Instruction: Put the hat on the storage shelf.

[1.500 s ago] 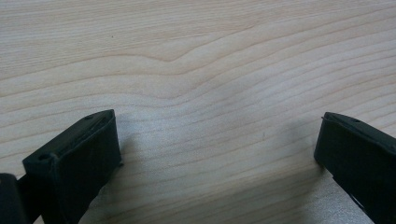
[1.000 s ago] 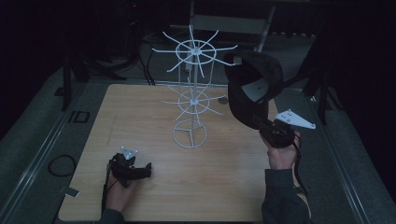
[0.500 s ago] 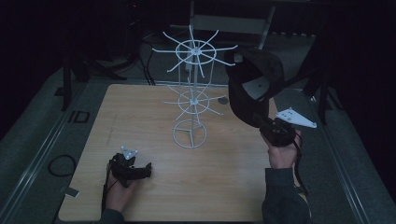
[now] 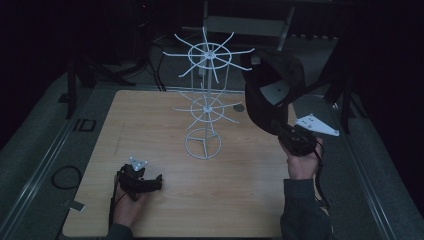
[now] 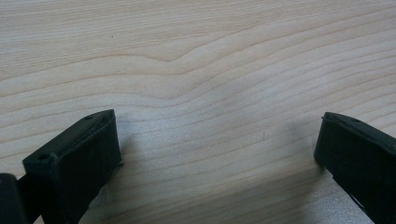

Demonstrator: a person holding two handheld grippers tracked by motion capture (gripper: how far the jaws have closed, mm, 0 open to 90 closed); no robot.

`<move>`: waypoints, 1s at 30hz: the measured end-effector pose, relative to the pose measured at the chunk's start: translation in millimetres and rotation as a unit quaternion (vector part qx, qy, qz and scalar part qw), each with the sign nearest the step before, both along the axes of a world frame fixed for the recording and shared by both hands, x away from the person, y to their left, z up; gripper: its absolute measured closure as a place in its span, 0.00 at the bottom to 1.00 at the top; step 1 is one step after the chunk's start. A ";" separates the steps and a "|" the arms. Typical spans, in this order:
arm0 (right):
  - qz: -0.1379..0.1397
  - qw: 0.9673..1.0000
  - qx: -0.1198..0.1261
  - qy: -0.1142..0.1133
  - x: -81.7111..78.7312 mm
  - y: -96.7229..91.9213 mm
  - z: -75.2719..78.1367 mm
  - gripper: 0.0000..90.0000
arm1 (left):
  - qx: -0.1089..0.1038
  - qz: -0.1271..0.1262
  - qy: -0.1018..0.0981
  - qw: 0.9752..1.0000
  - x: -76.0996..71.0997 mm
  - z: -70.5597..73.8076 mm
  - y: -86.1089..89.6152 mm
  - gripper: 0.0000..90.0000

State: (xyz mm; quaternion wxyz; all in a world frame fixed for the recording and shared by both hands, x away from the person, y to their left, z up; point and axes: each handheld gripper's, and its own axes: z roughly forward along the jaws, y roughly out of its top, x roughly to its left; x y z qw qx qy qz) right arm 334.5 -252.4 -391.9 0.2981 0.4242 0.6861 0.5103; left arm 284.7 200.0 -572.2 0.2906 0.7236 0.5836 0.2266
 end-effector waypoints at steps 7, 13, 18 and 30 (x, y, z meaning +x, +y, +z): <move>-0.001 1.000 0.001 -0.003 0.4 1.0 2.3 0.96 | 0.001 -0.001 0.000 1.000 0.1 0.0 0.1 0.00; -0.002 1.000 -0.001 -0.006 -0.1 1.9 4.4 0.96 | 0.001 -0.001 0.000 1.000 0.1 0.0 0.2 0.00; -0.004 1.000 0.003 -0.010 -0.3 2.5 6.7 0.96 | 0.001 -0.001 0.000 1.000 0.1 0.1 0.1 0.00; -0.002 1.000 0.006 -0.020 -0.1 6.4 13.4 0.96 | 0.001 -0.001 0.000 1.000 0.1 0.0 0.1 0.00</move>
